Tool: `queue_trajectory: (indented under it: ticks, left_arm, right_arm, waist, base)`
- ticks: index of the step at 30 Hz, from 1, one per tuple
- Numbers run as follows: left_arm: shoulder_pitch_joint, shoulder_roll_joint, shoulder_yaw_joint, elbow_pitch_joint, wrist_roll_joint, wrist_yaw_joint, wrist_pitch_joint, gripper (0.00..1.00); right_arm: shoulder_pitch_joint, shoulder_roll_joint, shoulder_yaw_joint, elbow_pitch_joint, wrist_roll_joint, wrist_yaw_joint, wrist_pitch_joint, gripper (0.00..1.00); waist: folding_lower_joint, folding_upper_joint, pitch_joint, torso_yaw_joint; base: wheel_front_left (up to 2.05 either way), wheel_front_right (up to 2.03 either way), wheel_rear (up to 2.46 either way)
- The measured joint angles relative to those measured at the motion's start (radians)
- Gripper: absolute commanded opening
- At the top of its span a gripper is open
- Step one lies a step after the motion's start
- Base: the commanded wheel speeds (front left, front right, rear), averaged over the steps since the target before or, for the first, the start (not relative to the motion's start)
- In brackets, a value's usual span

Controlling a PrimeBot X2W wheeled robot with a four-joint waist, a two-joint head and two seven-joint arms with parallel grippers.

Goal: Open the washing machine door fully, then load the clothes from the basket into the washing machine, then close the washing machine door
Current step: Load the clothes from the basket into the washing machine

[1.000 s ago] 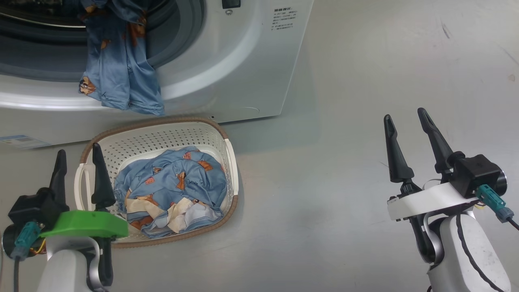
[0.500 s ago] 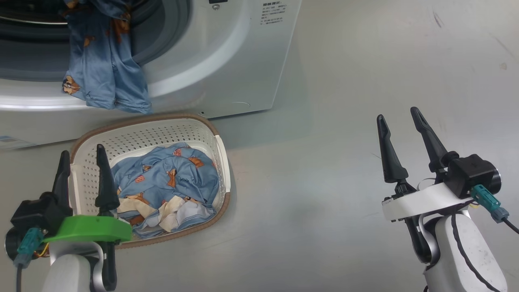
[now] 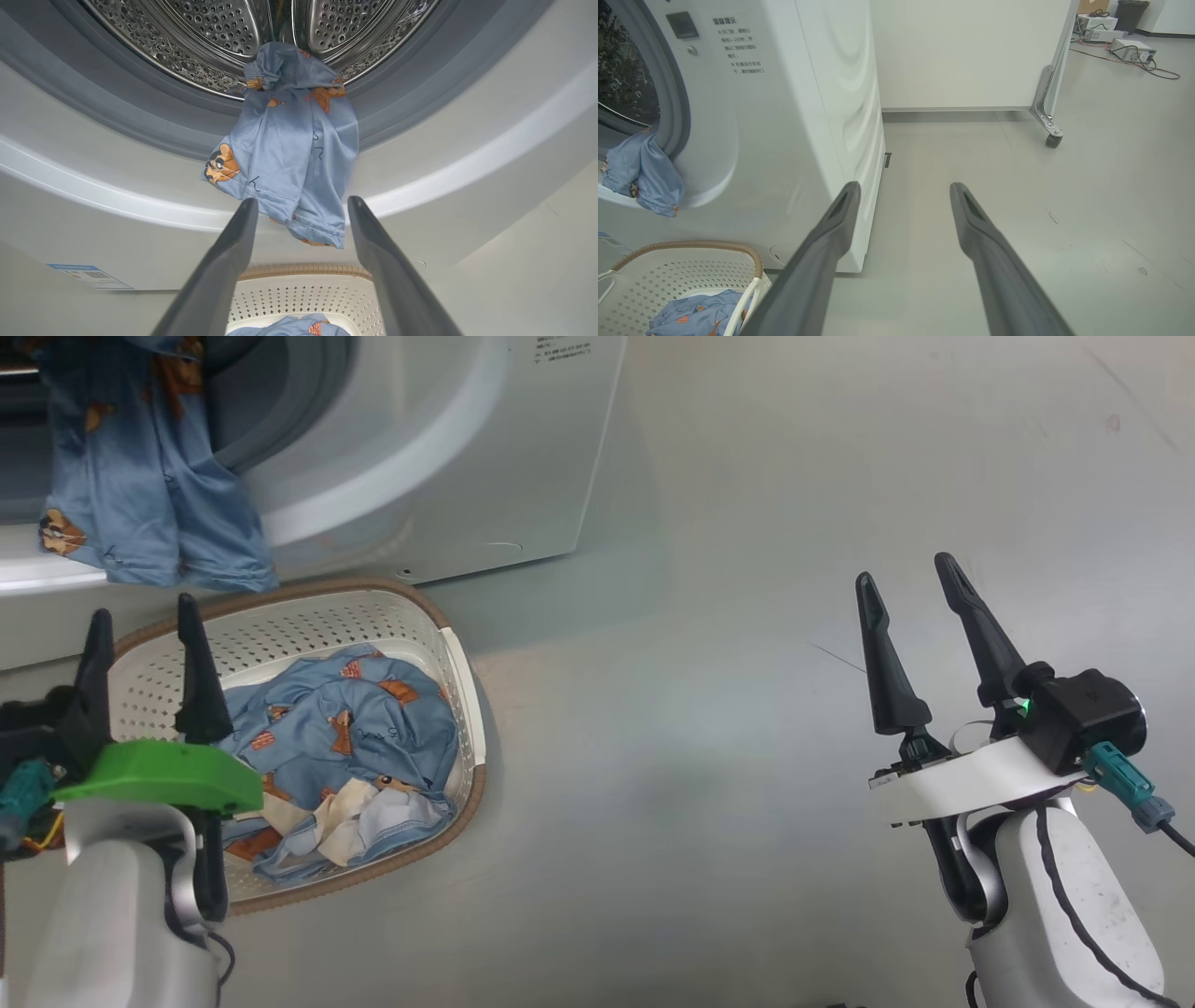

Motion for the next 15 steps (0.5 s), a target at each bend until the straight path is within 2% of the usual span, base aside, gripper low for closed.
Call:
queue_trajectory:
  ticks: [15]
  left_arm:
    - [-0.178,0.042,0.028,0.104,-0.001,0.004,0.038,1.00]
  right_arm:
    - [-0.023,0.001,0.000,-0.017,0.006,0.000,0.000,1.00]
  waist:
    - [0.0000,0.0000,0.090,-0.076]
  base:
    - [0.00,0.00,0.00]
